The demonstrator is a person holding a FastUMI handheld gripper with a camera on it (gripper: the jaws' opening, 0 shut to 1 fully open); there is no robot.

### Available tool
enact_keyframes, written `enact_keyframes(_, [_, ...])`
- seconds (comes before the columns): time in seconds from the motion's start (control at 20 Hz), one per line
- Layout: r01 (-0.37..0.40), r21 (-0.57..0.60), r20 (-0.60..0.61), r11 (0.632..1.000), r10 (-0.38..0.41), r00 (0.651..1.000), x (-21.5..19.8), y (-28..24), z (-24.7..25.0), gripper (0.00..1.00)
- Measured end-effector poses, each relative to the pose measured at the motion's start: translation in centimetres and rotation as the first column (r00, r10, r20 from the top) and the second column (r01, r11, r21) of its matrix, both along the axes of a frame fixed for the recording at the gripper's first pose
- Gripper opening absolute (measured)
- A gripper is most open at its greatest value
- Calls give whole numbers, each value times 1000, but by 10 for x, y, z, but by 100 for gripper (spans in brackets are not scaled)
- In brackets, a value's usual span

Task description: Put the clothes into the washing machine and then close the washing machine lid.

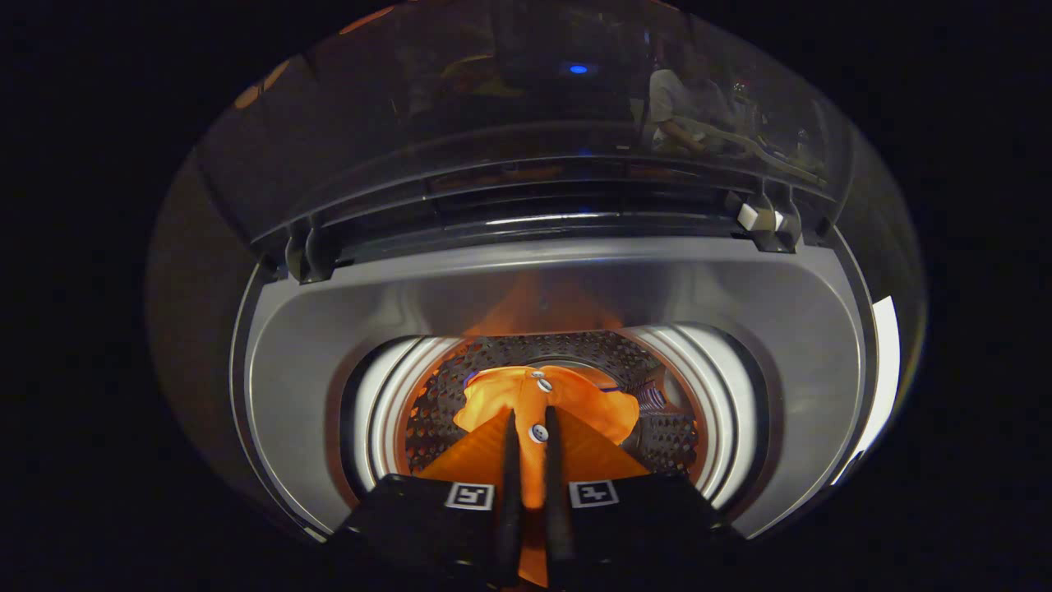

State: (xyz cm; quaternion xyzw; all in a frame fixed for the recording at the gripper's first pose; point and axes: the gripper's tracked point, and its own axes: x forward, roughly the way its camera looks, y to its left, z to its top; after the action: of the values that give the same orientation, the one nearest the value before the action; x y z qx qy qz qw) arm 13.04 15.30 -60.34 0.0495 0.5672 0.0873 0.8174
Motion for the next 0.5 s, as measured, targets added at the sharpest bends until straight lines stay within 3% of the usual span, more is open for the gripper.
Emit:
enact_keyframes(0.25, [9,-2,-7,1000,-9,1000,-2,-2,1,100])
enact_keyframes(0.5, [17,-2,-12,1000,-17,1000,-9,-4,3,100])
